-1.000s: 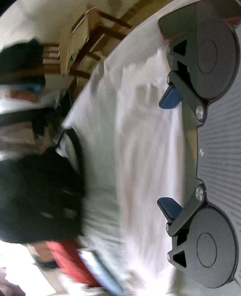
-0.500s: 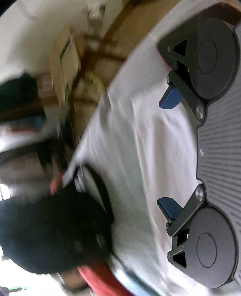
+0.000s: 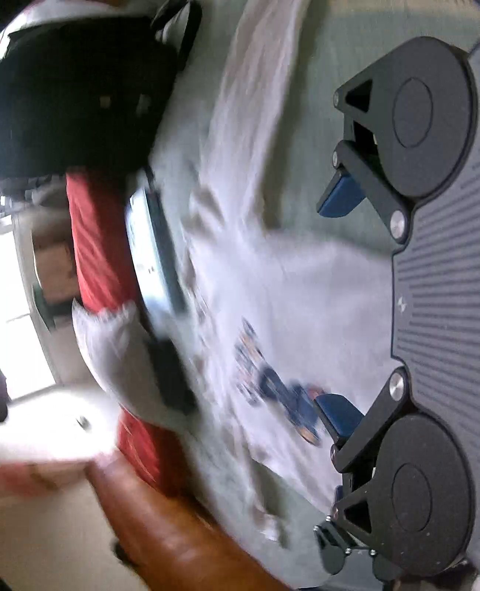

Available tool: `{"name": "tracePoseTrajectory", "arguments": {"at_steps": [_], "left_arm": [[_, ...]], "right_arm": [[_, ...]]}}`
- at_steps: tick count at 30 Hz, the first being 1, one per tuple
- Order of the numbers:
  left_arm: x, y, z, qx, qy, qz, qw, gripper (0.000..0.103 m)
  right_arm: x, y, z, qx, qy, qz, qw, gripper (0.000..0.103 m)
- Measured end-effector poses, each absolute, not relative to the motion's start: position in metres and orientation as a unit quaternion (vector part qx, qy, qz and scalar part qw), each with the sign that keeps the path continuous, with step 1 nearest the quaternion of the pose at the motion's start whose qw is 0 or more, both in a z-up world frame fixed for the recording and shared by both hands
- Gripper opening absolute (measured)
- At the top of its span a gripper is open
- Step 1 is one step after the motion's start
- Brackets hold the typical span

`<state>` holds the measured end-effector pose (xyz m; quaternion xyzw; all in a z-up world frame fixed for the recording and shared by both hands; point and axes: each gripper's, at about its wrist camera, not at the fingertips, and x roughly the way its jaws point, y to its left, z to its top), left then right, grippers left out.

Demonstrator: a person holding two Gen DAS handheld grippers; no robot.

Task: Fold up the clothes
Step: 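Withdraw the right gripper above the shirt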

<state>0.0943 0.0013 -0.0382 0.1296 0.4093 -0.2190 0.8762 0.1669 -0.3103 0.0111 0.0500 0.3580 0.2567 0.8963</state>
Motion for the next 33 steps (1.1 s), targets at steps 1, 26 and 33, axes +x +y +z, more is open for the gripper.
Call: {"name": "tracePoseTrajectory", "arguments": {"at_steps": [1, 26, 33], "left_arm": [[0.089, 0.007, -0.039, 0.117, 0.412, -0.218, 0.877, 0.102], [0.072, 0.042, -0.043, -0.024, 0.388, -0.203, 0.899, 0.102], [0.092, 0.070, -0.020, -0.060, 0.396, -0.162, 0.902, 0.102]], "right_arm": [[0.164, -0.296, 0.006, 0.042, 0.358, 0.260, 0.896, 0.103], [0.089, -0.232, -0.075, -0.055, 0.320, 0.201, 0.924, 0.103], [0.084, -0.230, -0.075, -0.059, 0.316, 0.193, 0.927, 0.103]]}}
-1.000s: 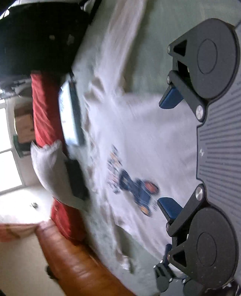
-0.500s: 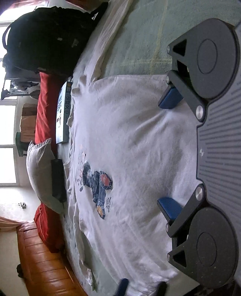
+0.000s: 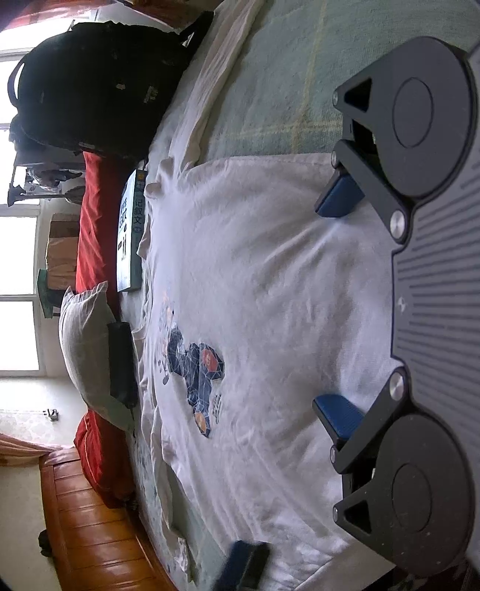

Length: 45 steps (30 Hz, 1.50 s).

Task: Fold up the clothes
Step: 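Withdraw the right gripper above the shirt, then move the open left gripper over the shirt shoulder beside the collar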

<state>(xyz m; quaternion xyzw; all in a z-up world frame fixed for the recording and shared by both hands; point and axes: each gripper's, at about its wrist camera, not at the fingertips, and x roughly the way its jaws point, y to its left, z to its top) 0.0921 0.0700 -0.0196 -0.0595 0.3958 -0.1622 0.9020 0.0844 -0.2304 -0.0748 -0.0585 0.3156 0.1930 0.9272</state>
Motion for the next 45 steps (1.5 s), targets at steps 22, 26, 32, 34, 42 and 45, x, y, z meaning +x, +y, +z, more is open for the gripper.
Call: {"name": "tracePoseTrajectory", "arguments": {"at_steps": [22, 26, 32, 34, 42, 45], "left_arm": [[0.253, 0.128, -0.035, -0.129, 0.422, -0.080, 0.894, 0.102], [0.223, 0.121, -0.020, -0.132, 0.417, -0.131, 0.890, 0.102], [0.210, 0.125, -0.037, -0.131, 0.450, -0.137, 0.872, 0.102], [0.215, 0.134, -0.044, -0.143, 0.446, -0.118, 0.876, 0.102], [0.216, 0.116, -0.026, -0.096, 0.427, -0.089, 0.895, 0.102], [0.207, 0.115, -0.027, -0.112, 0.426, -0.130, 0.888, 0.102]], "right_arm": [[0.084, -0.230, -0.074, -0.061, 0.325, 0.194, 0.924, 0.103], [0.085, -0.230, -0.075, -0.060, 0.325, 0.194, 0.924, 0.103], [0.085, -0.230, -0.075, -0.059, 0.323, 0.192, 0.925, 0.103], [0.085, -0.229, -0.075, -0.059, 0.323, 0.191, 0.925, 0.103], [0.084, -0.229, -0.076, -0.057, 0.321, 0.189, 0.926, 0.103], [0.084, -0.229, -0.077, -0.056, 0.318, 0.188, 0.927, 0.103]]}}
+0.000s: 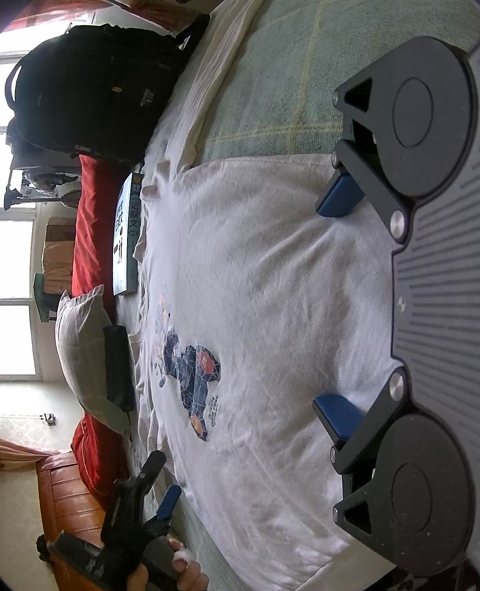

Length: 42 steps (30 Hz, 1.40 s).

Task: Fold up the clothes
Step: 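Move the open left gripper over the shirt shoulder beside the collar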

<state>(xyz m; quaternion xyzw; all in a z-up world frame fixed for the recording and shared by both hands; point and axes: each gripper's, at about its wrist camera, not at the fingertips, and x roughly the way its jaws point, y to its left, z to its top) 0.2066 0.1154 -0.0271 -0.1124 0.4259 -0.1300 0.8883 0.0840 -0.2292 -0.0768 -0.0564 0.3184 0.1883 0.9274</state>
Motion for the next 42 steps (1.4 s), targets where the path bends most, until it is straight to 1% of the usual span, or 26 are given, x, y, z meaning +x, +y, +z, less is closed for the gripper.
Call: {"name": "tracePoseTrajectory", "arguments": {"at_steps": [4, 5, 7, 10, 14, 18, 22, 24, 27, 33, 35, 38, 42], "left_arm": [[0.208, 0.124, -0.048, -0.110, 0.441, -0.097, 0.886, 0.101], [0.206, 0.129, -0.047, -0.127, 0.434, -0.101, 0.886, 0.101], [0.206, 0.133, -0.037, -0.143, 0.428, -0.096, 0.887, 0.101], [0.211, 0.126, -0.017, -0.119, 0.411, -0.103, 0.898, 0.101], [0.233, 0.120, 0.006, -0.129, 0.398, -0.117, 0.901, 0.101], [0.276, 0.123, 0.013, -0.173, 0.404, -0.111, 0.892, 0.101], [0.324, 0.128, -0.002, -0.200, 0.432, -0.097, 0.874, 0.101], [0.346, 0.130, -0.019, -0.215, 0.454, -0.092, 0.860, 0.101], [0.374, 0.138, -0.040, -0.210, 0.466, -0.060, 0.858, 0.101], [0.420, 0.156, -0.056, -0.220, 0.435, -0.007, 0.873, 0.101], [0.428, 0.159, -0.055, -0.223, 0.432, 0.007, 0.874, 0.101], [0.422, 0.160, -0.039, -0.217, 0.426, 0.006, 0.879, 0.101], [0.397, 0.167, -0.013, -0.173, 0.407, -0.005, 0.897, 0.101]], "right_arm": [[0.086, -0.228, -0.070, -0.052, 0.334, 0.179, 0.924, 0.103], [0.087, -0.229, -0.065, -0.046, 0.341, 0.174, 0.923, 0.103], [0.091, -0.233, -0.051, -0.022, 0.347, 0.159, 0.924, 0.103], [0.101, -0.234, -0.024, 0.008, 0.327, 0.164, 0.931, 0.103], [0.134, -0.203, 0.003, 0.000, 0.308, 0.220, 0.926, 0.103], [0.177, -0.157, -0.002, -0.010, 0.353, 0.285, 0.891, 0.103], [0.203, -0.127, -0.025, -0.004, 0.385, 0.297, 0.874, 0.103], [0.207, -0.123, -0.037, 0.000, 0.385, 0.302, 0.872, 0.103], [0.210, -0.130, -0.050, 0.021, 0.387, 0.309, 0.868, 0.103], [0.217, -0.156, -0.054, 0.102, 0.376, 0.341, 0.856, 0.103], [0.217, -0.158, -0.057, 0.108, 0.377, 0.344, 0.853, 0.103], [0.216, -0.156, -0.056, 0.101, 0.375, 0.344, 0.855, 0.103], [0.216, -0.156, -0.058, 0.101, 0.373, 0.344, 0.856, 0.103]]}}
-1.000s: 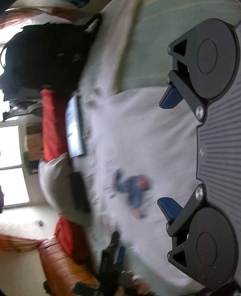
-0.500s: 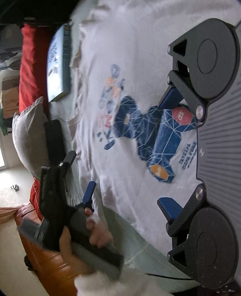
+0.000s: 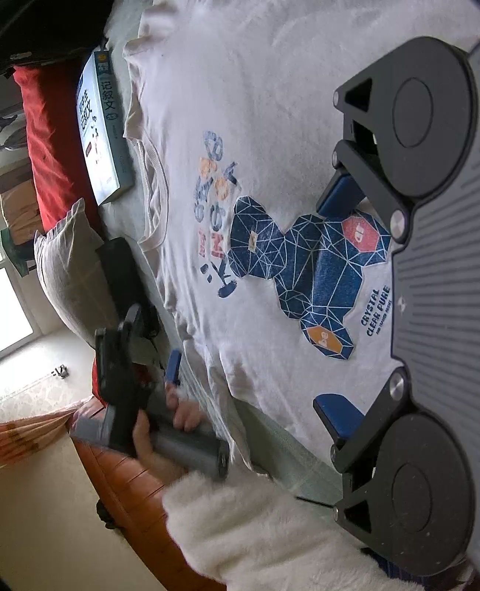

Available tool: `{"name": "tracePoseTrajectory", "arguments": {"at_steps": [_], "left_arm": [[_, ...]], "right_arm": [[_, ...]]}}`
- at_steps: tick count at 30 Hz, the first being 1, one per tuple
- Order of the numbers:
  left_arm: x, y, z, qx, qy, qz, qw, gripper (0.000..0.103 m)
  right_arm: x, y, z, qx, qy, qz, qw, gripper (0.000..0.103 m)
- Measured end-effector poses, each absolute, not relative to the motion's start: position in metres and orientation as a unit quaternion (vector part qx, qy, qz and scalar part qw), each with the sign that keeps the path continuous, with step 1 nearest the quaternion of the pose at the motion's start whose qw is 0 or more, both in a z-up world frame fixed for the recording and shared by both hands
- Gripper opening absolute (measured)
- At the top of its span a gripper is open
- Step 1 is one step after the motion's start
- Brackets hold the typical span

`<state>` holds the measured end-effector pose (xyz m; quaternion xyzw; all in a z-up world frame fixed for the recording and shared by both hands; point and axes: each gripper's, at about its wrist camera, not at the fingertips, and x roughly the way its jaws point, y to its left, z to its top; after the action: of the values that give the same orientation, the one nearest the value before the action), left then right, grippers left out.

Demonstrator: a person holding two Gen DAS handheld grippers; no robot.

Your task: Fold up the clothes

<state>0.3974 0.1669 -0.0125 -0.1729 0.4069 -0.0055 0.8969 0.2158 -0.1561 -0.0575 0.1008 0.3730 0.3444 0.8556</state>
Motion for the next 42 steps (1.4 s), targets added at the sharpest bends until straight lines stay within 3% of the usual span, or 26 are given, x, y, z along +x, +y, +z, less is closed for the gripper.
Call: {"name": "tracePoseTrajectory", "arguments": {"at_steps": [5, 7, 10, 25, 38, 41, 42], "left_arm": [[0.381, 0.196, -0.002, -0.123, 0.397, 0.041, 0.908, 0.095], [0.378, 0.211, -0.005, -0.107, 0.397, 0.069, 0.909, 0.081], [0.380, 0.230, -0.015, -0.070, 0.405, 0.112, 0.905, 0.076], [0.354, 0.226, -0.051, 0.057, 0.398, 0.043, 0.915, 0.076], [0.343, 0.218, -0.048, 0.128, 0.382, -0.010, 0.915, 0.076], [0.343, 0.214, -0.050, 0.134, 0.385, -0.019, 0.913, 0.068], [0.342, 0.212, -0.050, 0.136, 0.386, -0.028, 0.912, 0.059]], "right_arm": [[0.217, -0.157, -0.059, 0.107, 0.374, 0.344, 0.854, 0.103], [0.218, -0.157, -0.060, 0.108, 0.374, 0.344, 0.854, 0.103], [0.217, -0.157, -0.060, 0.107, 0.374, 0.344, 0.855, 0.103], [0.212, -0.148, -0.058, 0.089, 0.368, 0.351, 0.857, 0.103], [0.214, -0.146, -0.064, 0.091, 0.362, 0.351, 0.859, 0.103], [0.213, -0.146, -0.063, 0.088, 0.361, 0.351, 0.860, 0.103], [0.213, -0.146, -0.063, 0.087, 0.361, 0.351, 0.860, 0.103]]}}
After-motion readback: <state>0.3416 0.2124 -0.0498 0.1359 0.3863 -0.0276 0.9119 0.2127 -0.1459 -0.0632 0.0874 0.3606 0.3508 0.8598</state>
